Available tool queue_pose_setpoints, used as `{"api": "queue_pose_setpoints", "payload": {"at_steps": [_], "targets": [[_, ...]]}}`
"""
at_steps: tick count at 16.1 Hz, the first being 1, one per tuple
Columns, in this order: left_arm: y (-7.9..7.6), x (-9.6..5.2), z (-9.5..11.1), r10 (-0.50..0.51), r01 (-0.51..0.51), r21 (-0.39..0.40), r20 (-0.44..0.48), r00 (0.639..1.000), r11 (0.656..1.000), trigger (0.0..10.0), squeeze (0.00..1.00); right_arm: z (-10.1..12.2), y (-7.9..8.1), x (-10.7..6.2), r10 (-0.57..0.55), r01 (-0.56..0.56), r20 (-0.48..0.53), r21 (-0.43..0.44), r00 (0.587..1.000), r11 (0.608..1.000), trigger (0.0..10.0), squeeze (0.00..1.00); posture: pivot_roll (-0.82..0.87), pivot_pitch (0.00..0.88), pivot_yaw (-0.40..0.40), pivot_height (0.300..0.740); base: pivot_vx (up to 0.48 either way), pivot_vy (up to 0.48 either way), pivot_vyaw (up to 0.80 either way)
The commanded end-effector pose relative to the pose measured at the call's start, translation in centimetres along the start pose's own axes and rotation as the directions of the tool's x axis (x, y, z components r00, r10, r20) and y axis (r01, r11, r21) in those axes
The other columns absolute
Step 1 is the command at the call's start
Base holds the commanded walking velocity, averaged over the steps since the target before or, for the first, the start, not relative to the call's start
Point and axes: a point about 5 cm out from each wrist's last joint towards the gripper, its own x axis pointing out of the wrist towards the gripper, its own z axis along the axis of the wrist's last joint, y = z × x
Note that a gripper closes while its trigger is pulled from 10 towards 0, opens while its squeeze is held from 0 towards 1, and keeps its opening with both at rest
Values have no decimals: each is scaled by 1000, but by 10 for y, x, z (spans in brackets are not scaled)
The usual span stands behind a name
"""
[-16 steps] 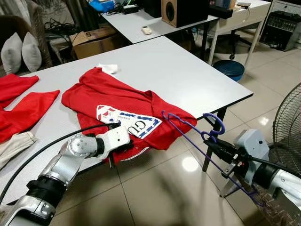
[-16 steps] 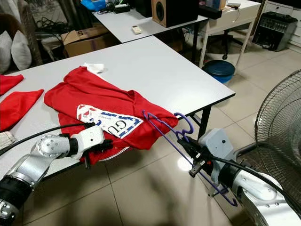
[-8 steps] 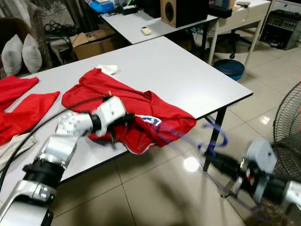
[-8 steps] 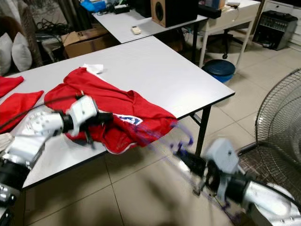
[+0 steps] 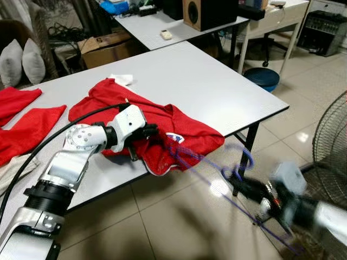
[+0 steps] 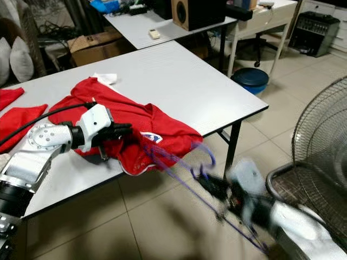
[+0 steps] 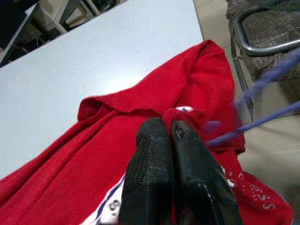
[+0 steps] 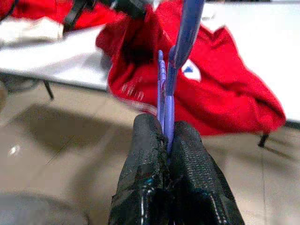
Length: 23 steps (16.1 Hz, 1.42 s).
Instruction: Hang hanger
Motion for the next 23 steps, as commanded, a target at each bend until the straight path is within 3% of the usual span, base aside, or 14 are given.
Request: {"api": "queue_pose_setpoints", "payload": {"at_steps": [1,4,8,11,12,15,17,20,22,23], "targets": [[3,-5,3,3,-3,0,10,1000,1000,0,0,1,1,3,21,-21,12,-5,1000,1000,10000,0,-257,0,137,740,0,0,0],[3,-5,10,19,-19,8,20,1000,1000,0,0,9,1,14,102,-102,54,-5,993,995,10000,0,-240,0,108,740,0,0,0],[1,-6,11,46,-46,-2,19,999,999,0,0,13,-5,18,110,-111,73,-3,991,994,10000,0,-232,0,89,740,0,0,0],[10,-9,12,151,-151,-1,20,988,989,0,0,13,7,17,218,-219,52,9,975,976,10000,0,-229,0,65,740,0,0,0],[11,-10,13,155,-155,-6,25,988,988,0,0,12,5,17,192,-192,48,4,980,981,10000,0,-229,0,63,740,0,0,0],[5,-13,19,138,-137,-21,51,989,990,0,0,9,-17,25,-27,26,55,12,998,1000,10000,0,-227,0,46,740,0,0,0],[5,-15,21,133,-133,-13,54,990,991,0,0,7,-22,28,-108,100,81,91,991,991,10000,0,-224,0,48,740,0,0,0],[7,-18,23,145,-146,0,50,988,989,0,0,2,-7,25,-85,58,116,221,990,974,10000,0,-229,0,56,740,0,0,0],[8,-18,23,147,-147,0,49,988,989,0,0,-2,-1,24,-65,36,108,256,992,966,10000,0,-233,0,64,740,0,0,0],[5,-13,26,138,-137,-5,57,989,990,0,0,-22,2,24,-128,96,59,383,990,919,10000,0,-242,0,85,740,0,0,0]]}}
